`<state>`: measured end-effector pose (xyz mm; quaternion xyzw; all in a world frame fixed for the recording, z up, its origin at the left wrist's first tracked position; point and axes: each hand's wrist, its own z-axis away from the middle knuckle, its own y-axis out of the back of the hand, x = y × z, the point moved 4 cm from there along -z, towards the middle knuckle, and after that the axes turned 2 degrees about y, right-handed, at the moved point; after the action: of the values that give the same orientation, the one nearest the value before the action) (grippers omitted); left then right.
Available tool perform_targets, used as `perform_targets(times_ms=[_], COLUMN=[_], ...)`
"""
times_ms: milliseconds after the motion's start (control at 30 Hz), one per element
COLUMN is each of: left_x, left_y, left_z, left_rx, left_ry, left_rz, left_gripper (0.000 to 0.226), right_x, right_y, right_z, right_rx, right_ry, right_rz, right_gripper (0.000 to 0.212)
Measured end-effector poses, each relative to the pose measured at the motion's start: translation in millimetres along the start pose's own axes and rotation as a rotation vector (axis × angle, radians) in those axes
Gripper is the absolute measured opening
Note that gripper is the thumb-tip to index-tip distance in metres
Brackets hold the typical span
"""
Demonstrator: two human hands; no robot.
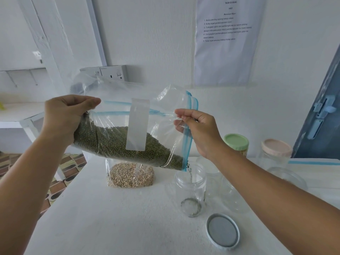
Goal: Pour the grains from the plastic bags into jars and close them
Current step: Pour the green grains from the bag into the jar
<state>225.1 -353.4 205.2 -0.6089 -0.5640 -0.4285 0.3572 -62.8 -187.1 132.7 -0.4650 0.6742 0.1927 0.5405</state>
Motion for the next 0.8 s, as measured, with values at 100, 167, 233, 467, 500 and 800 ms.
perform_targets(times_ms=[100, 167, 233, 467, 500, 800], left_x=[-2.2, -3.6, -4.5, -1.6, -1.8, -2.9], left_y=[-0.5, -0.2, 0.3, 1.4, 1.4, -3.5], left_z=[-0.5, -0.6, -1.1, -1.9, -1.8, 0.0], left_rx=[0.0, -0.003, -0.009, -0.006, -0.003, -0.006], left_ry=[-0.003, 0.002, -0.002, -0.016, -0.015, -0.014], left_rz=[-0.011, -0.01, -0.01, -0.006, -0.007, 0.004], left_gripper=[0.02, 0.021, 0.023, 0.019, 0.02, 0.022], right_x=[1.9, 2.1, 0.9, -0.9, -0.6, 1.9], right_y=[1.6, 1.2, 0.2, -2.4, -2.0, 2.7], right_z=[0.3, 1.1, 1.7, 2.6, 2.5, 2.8], right_rx=[0.007, 0.007, 0.003, 0.001, 0.004, 0.018], right_ry=[-0.005, -0.007, -0.002, -0.001, -0.004, -0.012], right_rz=[0.004, 0.006, 0.006, 0.007, 0.005, 0.011], right_gripper=[0.026, 0.026, 0.026, 0.027, 0.027, 0.026])
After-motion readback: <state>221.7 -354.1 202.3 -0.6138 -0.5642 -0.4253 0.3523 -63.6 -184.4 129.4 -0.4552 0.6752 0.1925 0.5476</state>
